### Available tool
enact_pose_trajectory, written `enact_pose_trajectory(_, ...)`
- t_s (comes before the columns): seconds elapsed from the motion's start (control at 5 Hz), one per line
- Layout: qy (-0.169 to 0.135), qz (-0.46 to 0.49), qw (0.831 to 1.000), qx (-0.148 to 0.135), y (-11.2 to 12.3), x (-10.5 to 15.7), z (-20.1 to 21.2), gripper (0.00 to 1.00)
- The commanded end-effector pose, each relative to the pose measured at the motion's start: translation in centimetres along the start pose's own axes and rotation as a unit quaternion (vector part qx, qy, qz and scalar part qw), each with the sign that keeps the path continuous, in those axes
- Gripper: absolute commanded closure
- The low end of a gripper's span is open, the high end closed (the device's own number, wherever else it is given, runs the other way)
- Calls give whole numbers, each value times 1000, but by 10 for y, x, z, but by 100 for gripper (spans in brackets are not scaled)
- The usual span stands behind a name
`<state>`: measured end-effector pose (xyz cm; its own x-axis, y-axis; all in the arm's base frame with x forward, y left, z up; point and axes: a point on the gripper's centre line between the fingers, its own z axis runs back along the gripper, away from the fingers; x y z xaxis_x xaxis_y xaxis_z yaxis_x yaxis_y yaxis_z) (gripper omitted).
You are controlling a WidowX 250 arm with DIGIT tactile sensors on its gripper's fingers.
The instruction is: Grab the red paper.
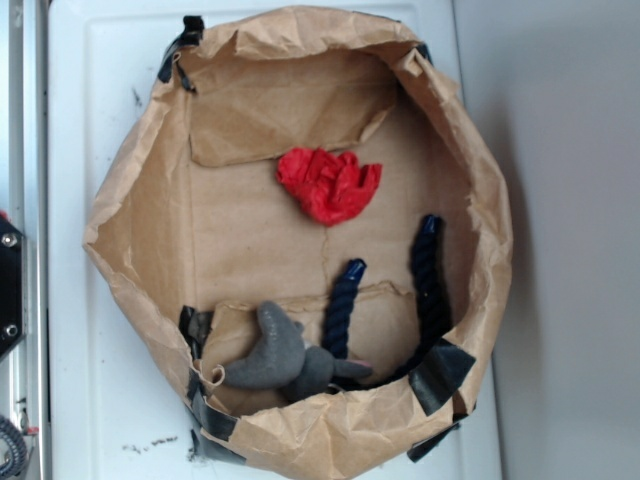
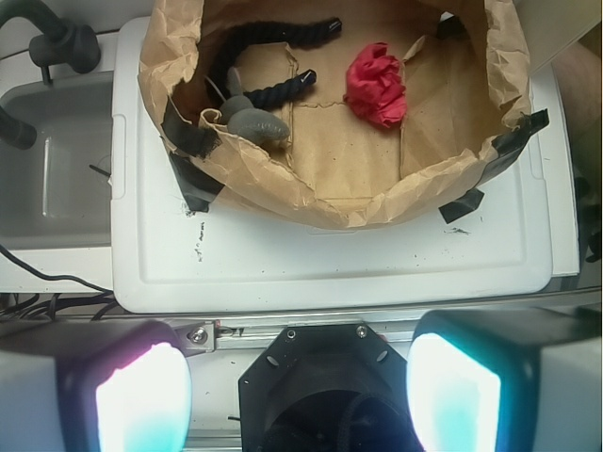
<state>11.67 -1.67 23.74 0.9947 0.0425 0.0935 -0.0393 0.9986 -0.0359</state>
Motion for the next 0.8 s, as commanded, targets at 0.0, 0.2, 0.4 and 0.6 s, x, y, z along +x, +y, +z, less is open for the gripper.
enact_pose_trajectory(0.0,0,0,1000,0,0,0,0,0)
enact_pose_trajectory(0.2,-20,-22,1000,7,-3,49,-10,0)
enact_pose_trajectory(0.4,-46,9,997,66,5,99,-11,0)
enact_pose_trajectory(0.6,-46,9,997,66,5,99,-11,0)
